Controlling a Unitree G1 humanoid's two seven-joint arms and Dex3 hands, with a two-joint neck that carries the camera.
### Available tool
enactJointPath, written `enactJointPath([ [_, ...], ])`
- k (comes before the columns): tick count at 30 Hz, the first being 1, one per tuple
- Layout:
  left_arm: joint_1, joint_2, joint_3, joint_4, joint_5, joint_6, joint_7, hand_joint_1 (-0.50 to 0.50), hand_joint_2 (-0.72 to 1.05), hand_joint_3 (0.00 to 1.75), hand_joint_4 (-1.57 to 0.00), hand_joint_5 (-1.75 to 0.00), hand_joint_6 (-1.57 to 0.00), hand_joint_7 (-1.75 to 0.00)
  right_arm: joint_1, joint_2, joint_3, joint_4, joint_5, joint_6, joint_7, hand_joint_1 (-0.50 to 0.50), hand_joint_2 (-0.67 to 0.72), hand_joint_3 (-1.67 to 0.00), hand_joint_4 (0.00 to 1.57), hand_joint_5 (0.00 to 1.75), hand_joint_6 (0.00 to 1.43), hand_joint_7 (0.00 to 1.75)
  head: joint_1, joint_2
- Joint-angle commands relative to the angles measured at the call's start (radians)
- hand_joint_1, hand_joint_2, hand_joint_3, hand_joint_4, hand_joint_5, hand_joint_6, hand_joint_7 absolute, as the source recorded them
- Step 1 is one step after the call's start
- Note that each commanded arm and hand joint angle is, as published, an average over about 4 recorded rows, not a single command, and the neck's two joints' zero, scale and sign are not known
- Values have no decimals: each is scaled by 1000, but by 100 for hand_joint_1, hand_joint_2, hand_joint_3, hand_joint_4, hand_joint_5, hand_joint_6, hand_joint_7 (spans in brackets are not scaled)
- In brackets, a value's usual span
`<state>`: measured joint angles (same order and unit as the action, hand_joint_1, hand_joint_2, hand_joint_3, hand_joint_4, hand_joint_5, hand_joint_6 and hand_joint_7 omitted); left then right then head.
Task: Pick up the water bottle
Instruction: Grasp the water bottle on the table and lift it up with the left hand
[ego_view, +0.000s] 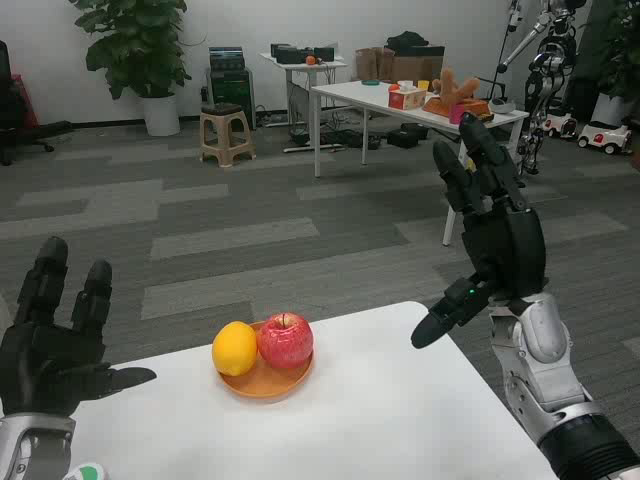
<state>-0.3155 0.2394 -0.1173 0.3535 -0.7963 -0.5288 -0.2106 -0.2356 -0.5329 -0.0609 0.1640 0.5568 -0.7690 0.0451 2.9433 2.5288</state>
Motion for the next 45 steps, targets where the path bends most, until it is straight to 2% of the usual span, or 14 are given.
enactJointPath([
  [1,-88,-2,57,52,-17,-2,-38,-50,16,6,0,-10,0,0,-117,119,193,179,14,-6,-14,-50,28,0,0,0,0,7,95,-90],
  [3,-94,-4,57,58,-15,-2,-38,-50,16,9,0,-10,0,0,-121,118,194,183,14,-6,-14,-50,28,0,0,0,0,7,58,-63],
  [16,-105,-6,61,81,-14,0,-38,-50,14,4,0,-10,0,0,-142,121,211,207,14,-6,-14,-50,28,0,0,0,0,7,60,-67],
  [20,-108,-2,61,87,-17,0,-39,-50,16,9,0,-10,0,0,-142,125,213,207,14,-6,-14,-50,28,0,0,0,0,7,60,-68],
  [21,-109,-1,61,89,-18,0,-39,-50,16,9,0,-10,0,0,-142,125,212,207,14,-6,-14,-50,28,0,0,0,0,7,52,-109],
  [23,-111,1,61,92,-18,0,-40,-50,16,7,0,-10,0,0,-142,126,211,208,14,-6,-14,-50,28,0,0,0,0,7,44,-150],
  [24,-112,3,61,94,-18,0,-40,-50,16,4,0,-10,0,0,-142,126,210,209,14,-6,-14,-50,28,0,0,0,0,7,34,-204],
  [25,-112,6,60,96,-19,0,-41,-50,16,4,0,-10,0,0,-142,126,210,211,14,-6,-14,-50,28,0,0,0,0,7,32,-203],
  [27,-112,15,59,97,-19,3,-44,-50,16,7,0,-10,0,0,-142,125,211,216,14,-6,-14,-50,28,0,0,0,0,7,15,-249],
  [36,-104,84,67,92,-32,52,-69,-50,16,9,0,-10,0,0,-142,114,205,242,14,-6,-14,-50,28,0,0,0,0,7,6,-259],
  [39,-103,89,86,87,-37,81,-89,-50,16,2,0,-10,0,0,-142,112,204,252,14,-6,-14,-50,28,0,0,0,0,7,17,-260],
  [42,-100,95,113,75,-37,124,-116,-50,16,7,0,-10,0,-2,-142,107,207,259,14,-6,-13,-50,28,0,0,0,0,7,30,-267],
  [45,-93,103,151,55,-40,189,-159,-50,16,7,0,-10,0,-3,-142,103,209,265,14,-6,-13,-50,28,0,0,0,0,7,98,-301],
])
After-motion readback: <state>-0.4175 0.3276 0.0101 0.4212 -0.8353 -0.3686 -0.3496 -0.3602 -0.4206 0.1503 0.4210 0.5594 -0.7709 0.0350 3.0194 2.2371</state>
